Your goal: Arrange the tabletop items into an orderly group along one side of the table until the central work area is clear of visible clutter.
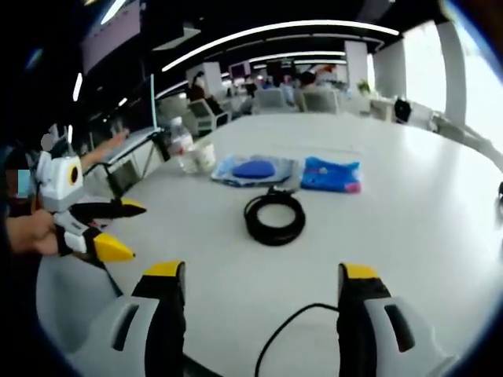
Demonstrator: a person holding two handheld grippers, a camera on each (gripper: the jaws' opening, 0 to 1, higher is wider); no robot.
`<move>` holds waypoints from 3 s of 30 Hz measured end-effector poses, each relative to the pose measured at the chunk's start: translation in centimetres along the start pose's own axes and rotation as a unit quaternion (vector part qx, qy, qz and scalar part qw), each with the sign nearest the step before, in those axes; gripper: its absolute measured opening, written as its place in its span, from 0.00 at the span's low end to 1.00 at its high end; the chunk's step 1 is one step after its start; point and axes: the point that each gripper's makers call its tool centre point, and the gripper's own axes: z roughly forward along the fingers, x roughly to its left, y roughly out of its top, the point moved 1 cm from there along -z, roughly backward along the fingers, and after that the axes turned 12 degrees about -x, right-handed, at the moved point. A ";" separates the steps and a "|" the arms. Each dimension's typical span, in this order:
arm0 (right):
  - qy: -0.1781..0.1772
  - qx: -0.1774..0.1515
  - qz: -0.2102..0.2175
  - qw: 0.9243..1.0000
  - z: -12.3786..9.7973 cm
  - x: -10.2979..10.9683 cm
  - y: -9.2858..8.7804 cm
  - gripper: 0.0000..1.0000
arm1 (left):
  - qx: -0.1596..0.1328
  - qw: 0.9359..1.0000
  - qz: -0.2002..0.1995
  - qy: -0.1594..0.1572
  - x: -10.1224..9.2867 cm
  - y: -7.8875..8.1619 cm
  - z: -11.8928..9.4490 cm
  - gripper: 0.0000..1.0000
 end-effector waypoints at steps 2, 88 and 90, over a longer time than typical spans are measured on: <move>0.005 -0.002 0.002 1.000 -0.2 0.3 -0.1 0.79 | -0.003 1.000 0.002 0.000 -0.1 0.1 -0.3 0.82; -0.009 -0.081 -0.010 0.997 -3.7 4.4 4.6 0.99 | -0.071 0.995 0.056 0.042 2.7 3.8 -7.5 0.99; -0.007 -0.078 -0.011 0.997 -3.7 4.5 4.5 0.99 | -0.072 0.995 0.054 0.043 2.7 3.8 -7.6 0.99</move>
